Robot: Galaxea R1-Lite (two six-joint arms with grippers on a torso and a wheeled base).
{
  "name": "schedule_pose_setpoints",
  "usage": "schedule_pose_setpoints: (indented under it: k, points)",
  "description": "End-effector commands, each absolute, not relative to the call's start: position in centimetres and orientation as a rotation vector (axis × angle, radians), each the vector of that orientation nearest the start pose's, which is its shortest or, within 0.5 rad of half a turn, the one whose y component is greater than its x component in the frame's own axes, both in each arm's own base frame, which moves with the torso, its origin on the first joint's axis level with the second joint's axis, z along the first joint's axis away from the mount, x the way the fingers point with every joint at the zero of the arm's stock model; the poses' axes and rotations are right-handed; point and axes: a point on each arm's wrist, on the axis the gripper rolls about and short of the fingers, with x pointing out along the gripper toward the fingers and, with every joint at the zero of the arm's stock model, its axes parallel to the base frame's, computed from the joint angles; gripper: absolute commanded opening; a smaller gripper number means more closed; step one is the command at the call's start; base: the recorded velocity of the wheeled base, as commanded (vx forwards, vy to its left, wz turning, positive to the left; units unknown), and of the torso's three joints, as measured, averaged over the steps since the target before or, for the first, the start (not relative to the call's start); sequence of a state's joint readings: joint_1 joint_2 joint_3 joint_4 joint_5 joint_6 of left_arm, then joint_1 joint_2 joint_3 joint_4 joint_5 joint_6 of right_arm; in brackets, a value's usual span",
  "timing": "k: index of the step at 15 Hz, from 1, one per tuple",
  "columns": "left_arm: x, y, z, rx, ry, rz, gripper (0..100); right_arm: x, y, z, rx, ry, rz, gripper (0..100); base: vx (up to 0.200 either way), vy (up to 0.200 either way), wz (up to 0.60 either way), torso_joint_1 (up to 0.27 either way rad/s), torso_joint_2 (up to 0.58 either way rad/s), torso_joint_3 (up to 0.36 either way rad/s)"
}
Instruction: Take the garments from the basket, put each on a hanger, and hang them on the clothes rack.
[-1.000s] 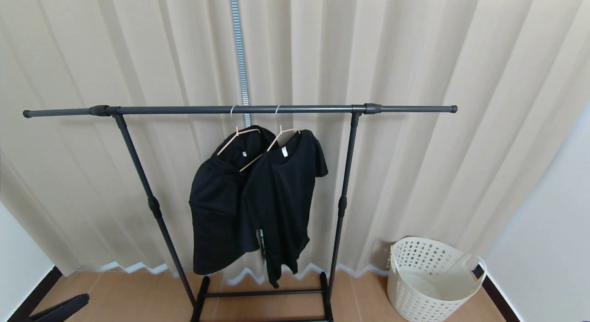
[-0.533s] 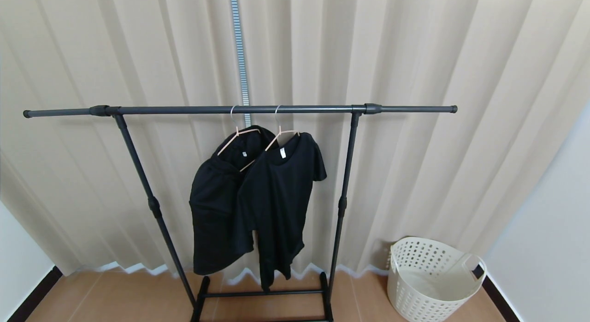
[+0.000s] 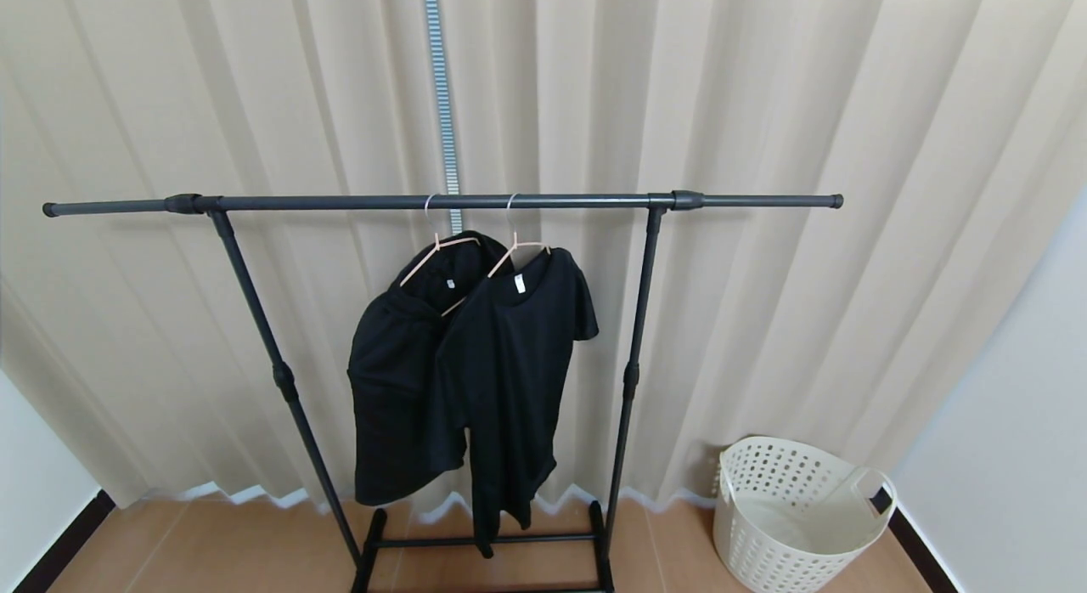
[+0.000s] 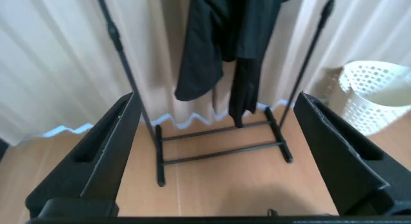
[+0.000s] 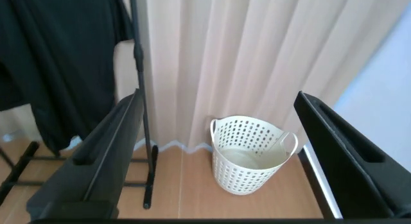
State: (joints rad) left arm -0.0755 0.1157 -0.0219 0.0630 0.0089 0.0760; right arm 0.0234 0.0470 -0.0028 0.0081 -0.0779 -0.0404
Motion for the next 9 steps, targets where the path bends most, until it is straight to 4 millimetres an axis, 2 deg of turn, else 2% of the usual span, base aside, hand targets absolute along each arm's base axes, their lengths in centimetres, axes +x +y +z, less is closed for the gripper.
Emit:
schedule_pose_setpoints:
  k: [1,9]
  points:
    - [-2.35,-0.18,7.52,0.043,0.023,-0.071,100,-2.26,-0.18,7.57,-0.030,0.012,-0.070,100,0.000,0.000,0.00,0.000,0.00,0.000]
    - [-2.30,-0.15,7.48,0.044,0.022,-0.062,100,-2.27,-0.04,7.56,-0.025,0.014,-0.007,100,0.000,0.000,0.00,0.000,0.00,0.000]
